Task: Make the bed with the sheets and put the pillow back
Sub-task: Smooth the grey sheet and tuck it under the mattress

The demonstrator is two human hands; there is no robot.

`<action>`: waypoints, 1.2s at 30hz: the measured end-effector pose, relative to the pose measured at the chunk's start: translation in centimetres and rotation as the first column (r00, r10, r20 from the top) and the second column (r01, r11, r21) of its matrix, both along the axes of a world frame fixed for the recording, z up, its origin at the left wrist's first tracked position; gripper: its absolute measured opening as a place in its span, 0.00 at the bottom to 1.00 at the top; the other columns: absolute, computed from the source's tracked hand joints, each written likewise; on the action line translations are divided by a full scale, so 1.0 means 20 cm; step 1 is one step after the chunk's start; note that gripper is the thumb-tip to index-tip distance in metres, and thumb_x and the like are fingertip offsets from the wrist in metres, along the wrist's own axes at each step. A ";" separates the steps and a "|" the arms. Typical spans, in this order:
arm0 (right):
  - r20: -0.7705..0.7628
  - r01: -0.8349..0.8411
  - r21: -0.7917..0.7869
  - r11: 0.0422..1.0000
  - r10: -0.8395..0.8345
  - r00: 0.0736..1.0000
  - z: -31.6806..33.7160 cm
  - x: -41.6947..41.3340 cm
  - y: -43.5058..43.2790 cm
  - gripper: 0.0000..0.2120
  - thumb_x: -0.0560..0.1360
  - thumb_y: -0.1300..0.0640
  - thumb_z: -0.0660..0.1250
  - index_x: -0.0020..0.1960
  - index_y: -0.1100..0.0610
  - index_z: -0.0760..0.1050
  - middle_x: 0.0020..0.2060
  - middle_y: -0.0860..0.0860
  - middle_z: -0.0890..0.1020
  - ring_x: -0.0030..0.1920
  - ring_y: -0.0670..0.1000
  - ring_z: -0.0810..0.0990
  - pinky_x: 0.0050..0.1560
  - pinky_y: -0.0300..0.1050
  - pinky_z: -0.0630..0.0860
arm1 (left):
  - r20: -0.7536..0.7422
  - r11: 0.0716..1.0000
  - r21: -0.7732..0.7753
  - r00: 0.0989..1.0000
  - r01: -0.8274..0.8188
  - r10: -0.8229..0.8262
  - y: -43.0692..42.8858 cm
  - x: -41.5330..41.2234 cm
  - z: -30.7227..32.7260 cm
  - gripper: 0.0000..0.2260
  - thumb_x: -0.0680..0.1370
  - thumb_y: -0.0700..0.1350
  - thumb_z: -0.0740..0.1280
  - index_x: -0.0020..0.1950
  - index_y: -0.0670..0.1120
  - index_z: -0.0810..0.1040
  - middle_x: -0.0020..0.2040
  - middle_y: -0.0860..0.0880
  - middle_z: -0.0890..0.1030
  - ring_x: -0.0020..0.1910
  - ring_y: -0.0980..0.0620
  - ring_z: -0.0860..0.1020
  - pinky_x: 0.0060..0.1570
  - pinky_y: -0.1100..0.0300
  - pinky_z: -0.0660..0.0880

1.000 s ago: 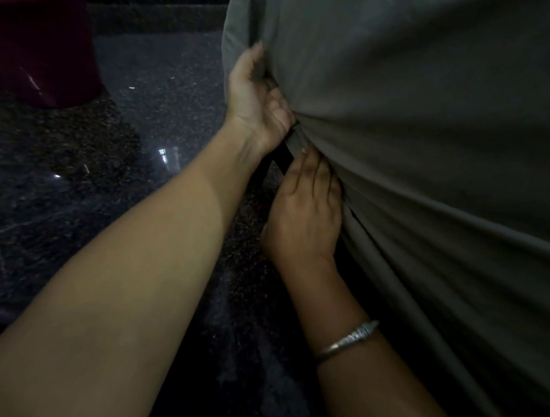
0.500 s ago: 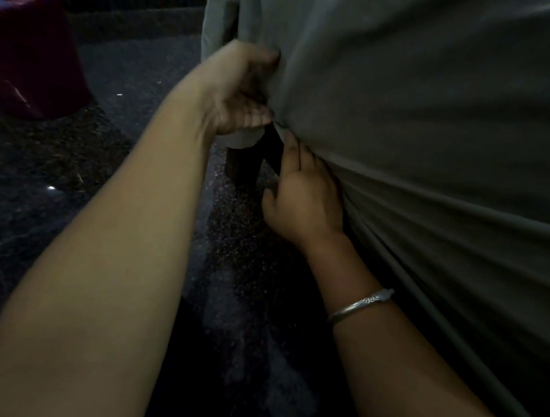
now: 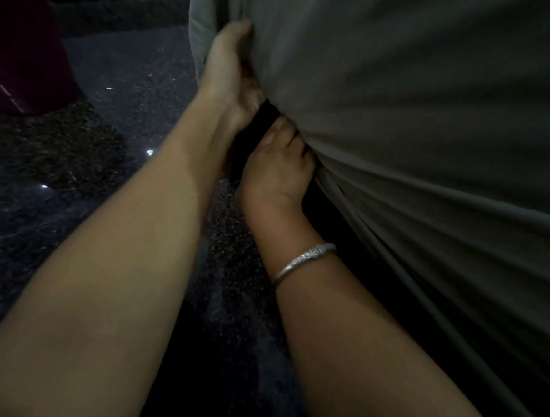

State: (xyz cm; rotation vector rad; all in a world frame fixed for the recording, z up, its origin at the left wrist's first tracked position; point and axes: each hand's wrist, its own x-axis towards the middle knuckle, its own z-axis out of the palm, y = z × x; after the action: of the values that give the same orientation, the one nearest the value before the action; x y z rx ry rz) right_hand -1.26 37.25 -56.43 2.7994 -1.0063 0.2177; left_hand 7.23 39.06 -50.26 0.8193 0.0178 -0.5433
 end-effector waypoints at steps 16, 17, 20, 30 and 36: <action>0.030 -0.442 -0.138 0.886 0.450 0.892 0.13 -0.89 -0.14 0.27 0.70 0.57 0.65 0.66 0.66 0.70 0.66 0.62 0.72 0.65 0.61 0.72 0.66 0.54 0.62 | 0.722 0.668 0.574 -0.091 -0.474 -0.686 0.21 -0.56 -0.12 0.19 0.68 0.39 0.61 0.56 0.35 0.78 0.52 0.37 0.79 0.51 0.41 0.75 0.53 0.56 0.69; -0.006 -0.393 -0.149 0.907 0.397 0.918 0.13 -0.95 -0.13 0.29 0.69 0.56 0.66 0.67 0.66 0.69 0.66 0.62 0.72 0.64 0.61 0.72 0.64 0.54 0.63 | 0.695 0.669 0.577 -0.148 -0.469 -0.704 0.20 -0.61 -0.13 0.20 0.67 0.40 0.61 0.57 0.34 0.78 0.52 0.36 0.79 0.52 0.42 0.74 0.54 0.55 0.69; -0.086 -0.264 -0.189 0.946 0.252 0.964 0.13 -1.09 -0.11 0.32 0.70 0.54 0.66 0.71 0.67 0.64 0.67 0.63 0.70 0.65 0.61 0.70 0.61 0.54 0.63 | 0.633 0.662 0.600 -0.239 -0.449 -0.736 0.18 -0.71 -0.14 0.23 0.67 0.42 0.64 0.60 0.34 0.76 0.57 0.36 0.78 0.56 0.42 0.73 0.57 0.54 0.69; -0.181 -0.095 -0.193 0.977 0.060 0.982 0.12 -1.14 -0.04 0.34 0.70 0.50 0.57 0.72 0.67 0.61 0.67 0.62 0.69 0.64 0.60 0.67 0.60 0.57 0.61 | 0.410 0.572 0.643 -0.402 -0.509 -0.819 0.14 -0.82 -0.12 0.31 0.68 0.46 0.61 0.70 0.36 0.68 0.66 0.34 0.70 0.65 0.36 0.70 0.70 0.47 0.63; -0.156 -0.083 -0.153 0.985 0.059 0.986 0.07 -1.24 -0.06 0.36 0.69 0.51 0.61 0.72 0.67 0.60 0.67 0.62 0.69 0.66 0.60 0.64 0.64 0.58 0.62 | 0.342 0.488 0.607 -0.348 -0.627 -0.873 0.11 -0.93 -0.17 0.33 0.67 0.47 0.57 0.69 0.32 0.67 0.66 0.31 0.70 0.67 0.33 0.68 0.70 0.46 0.57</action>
State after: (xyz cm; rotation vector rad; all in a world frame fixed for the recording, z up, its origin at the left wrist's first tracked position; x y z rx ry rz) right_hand -26.10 35.96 -55.12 2.6633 -0.8182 0.0884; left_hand -11.30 41.25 -53.59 2.2759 -1.9786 0.2021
